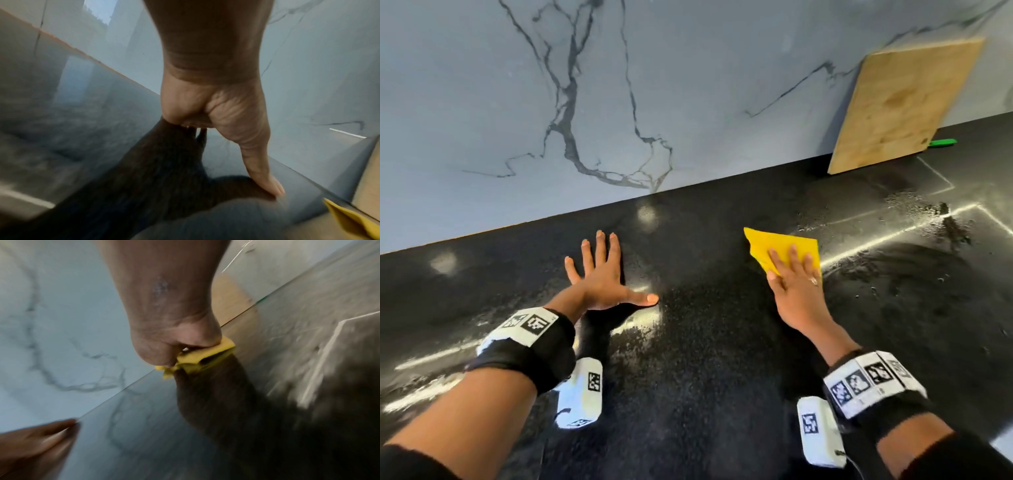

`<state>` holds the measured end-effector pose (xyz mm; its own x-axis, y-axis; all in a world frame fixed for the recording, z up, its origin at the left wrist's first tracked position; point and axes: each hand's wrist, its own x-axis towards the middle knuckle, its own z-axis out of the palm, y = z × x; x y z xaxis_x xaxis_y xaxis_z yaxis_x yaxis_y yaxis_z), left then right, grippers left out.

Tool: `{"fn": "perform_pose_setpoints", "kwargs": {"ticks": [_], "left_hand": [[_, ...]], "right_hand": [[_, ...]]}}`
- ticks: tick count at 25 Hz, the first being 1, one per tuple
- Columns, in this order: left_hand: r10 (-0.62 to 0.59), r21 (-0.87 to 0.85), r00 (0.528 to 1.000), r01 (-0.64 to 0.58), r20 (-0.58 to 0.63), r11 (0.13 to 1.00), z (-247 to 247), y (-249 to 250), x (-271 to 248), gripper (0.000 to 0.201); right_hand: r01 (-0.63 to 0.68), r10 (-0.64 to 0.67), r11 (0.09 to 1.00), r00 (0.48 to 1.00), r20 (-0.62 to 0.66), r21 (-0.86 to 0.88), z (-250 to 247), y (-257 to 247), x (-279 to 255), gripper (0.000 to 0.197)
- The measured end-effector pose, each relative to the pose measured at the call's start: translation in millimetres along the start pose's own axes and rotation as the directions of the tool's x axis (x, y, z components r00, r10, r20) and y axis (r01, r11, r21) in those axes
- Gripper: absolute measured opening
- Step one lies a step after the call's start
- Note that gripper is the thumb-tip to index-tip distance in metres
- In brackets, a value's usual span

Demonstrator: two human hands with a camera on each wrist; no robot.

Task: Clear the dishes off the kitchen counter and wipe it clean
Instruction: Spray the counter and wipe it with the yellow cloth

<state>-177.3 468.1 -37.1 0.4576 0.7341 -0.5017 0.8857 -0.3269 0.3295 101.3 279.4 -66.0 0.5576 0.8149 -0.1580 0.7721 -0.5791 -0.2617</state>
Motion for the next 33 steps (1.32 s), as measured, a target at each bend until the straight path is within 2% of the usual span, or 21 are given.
{"fn": "perform_pose_setpoints", "kwargs": {"ticks": [2,4,6,9,11,13,14,16,17,18,19,20,22,23,24,25,27,29,30,31,33], "left_hand": [[0.064,-0.039,0.992,-0.069,-0.105,0.997,10.3,-8.8,-8.5,0.153],[0.068,-0.045,0.979,-0.078,-0.195,0.996,19.5,-32.3,-25.4,0.137],[-0.021,-0.027,0.96,0.014,-0.28,1.0,20.6,-66.2,-50.5,0.115],[-0.189,-0.121,0.911,0.154,-0.366,0.981,14.1,-121.2,-83.6,0.1],[-0.265,-0.251,0.874,0.171,-0.409,0.953,13.0,-149.7,-103.2,0.09],[-0.32,-0.4,0.819,0.122,-0.477,0.908,11.3,-166.8,-115.0,0.082],[-0.365,-0.474,0.784,0.103,-0.502,0.874,6.5,-172.4,-119.6,0.083],[-0.427,-0.572,0.755,0.085,-0.497,0.816,-1.8,-175.4,-119.7,0.089],[-0.425,-0.569,0.764,0.093,-0.485,0.817,-4.7,-175.2,-118.3,0.09],[-0.395,-0.54,0.782,0.09,-0.483,0.837,-6.3,-174.2,-117.4,0.089],[-0.35,-0.494,0.8,0.077,-0.487,0.866,-6.8,-171.4,-116.1,0.087],[-0.303,-0.445,0.817,0.064,-0.49,0.893,-6.7,-166.5,-113.8,0.086],[-0.219,-0.367,0.856,0.037,-0.469,0.929,-4.1,-153.3,-107.2,0.085],[-0.184,-0.353,0.875,0.015,-0.449,0.935,-2.6,-145.5,-103.2,0.085],[-0.155,-0.355,0.888,-0.01,-0.433,0.935,-1.8,-136.4,-97.7,0.086],[-0.143,-0.375,0.895,-0.029,-0.423,0.927,-2.2,-128.3,-91.0,0.09],[-0.129,-0.424,0.909,-0.057,-0.396,0.904,-4.6,-106.9,-76.9,0.099],[-0.065,-0.415,0.927,-0.102,-0.369,0.904,-2.8,-78.0,-62.8,0.092],[-0.016,-0.392,0.934,-0.134,-0.356,0.91,-1.1,-62.1,-56.8,0.085],[0.043,-0.362,0.939,-0.174,-0.343,0.916,0.9,-45.7,-51.6,0.082],[0.147,-0.296,0.941,-0.241,-0.305,0.924,7.3,-16.6,-43.8,0.079]], "right_hand": [[-0.024,0.024,1.0,1.0,-0.001,-0.014,12.1,-26.5,-20.5,0.055],[0.132,-0.131,0.991,0.991,0.03,-0.03,31.3,-85.9,-31.3,0.055],[0.208,-0.209,0.978,0.977,0.044,0.019,38.9,-143.8,-4.3,0.053],[0.103,-0.117,0.988,0.986,0.121,0.115,42.2,-228.4,65.3,0.053],[0.209,-0.221,0.975,0.953,0.206,0.079,58.8,-287.3,68.5,0.051],[0.52,-0.512,0.853,0.817,0.266,0.044,78.7,-336.0,26.4,0.049],[0.685,-0.657,0.728,0.685,0.317,0.028,86.7,-351.1,-5.9,0.049],[0.91,-0.831,0.409,0.341,0.44,0.068,89.4,-336.7,-57.9,0.048],[0.941,-0.854,0.315,0.225,0.468,0.124,83.3,-315.2,-67.1,0.047],[0.948,-0.874,0.27,0.167,0.457,0.169,73.3,-289.8,-61.6,0.048],[0.943,-0.875,0.286,0.184,0.447,0.172,64.1,-263.0,-45.2,0.053],[0.916,-0.858,0.375,0.285,0.427,0.144,55.4,-236.3,-23.0,0.062],[0.708,-0.69,0.704,0.662,0.293,0.058,36.7,-186.1,30.2,0.077],[0.517,-0.508,0.856,0.826,0.243,0.029,27.3,-170.4,47.2,0.073],[0.338,-0.333,0.941,0.912,0.24,0.022,23.2,-164.7,53.0,0.065],[0.253,-0.248,0.967,0.935,0.255,0.014,25.0,-171.2,45.5,0.06],[0.361,-0.329,0.931,0.894,0.304,-0.055,42.7,-191.2,3.0,0.061],[0.627,-0.582,0.779,0.741,0.335,-0.032,56.6,-196.3,-57.5,0.061],[0.721,-0.671,0.692,0.648,0.362,-0.008,59.3,-185.9,-81.3,0.06],[0.768,-0.719,0.64,0.593,0.363,0.012,54.9,-169.6,-94.2,0.058],[0.768,-0.732,0.639,0.596,0.33,0.03,36.3,-120.3,-94.3,0.054]]}}
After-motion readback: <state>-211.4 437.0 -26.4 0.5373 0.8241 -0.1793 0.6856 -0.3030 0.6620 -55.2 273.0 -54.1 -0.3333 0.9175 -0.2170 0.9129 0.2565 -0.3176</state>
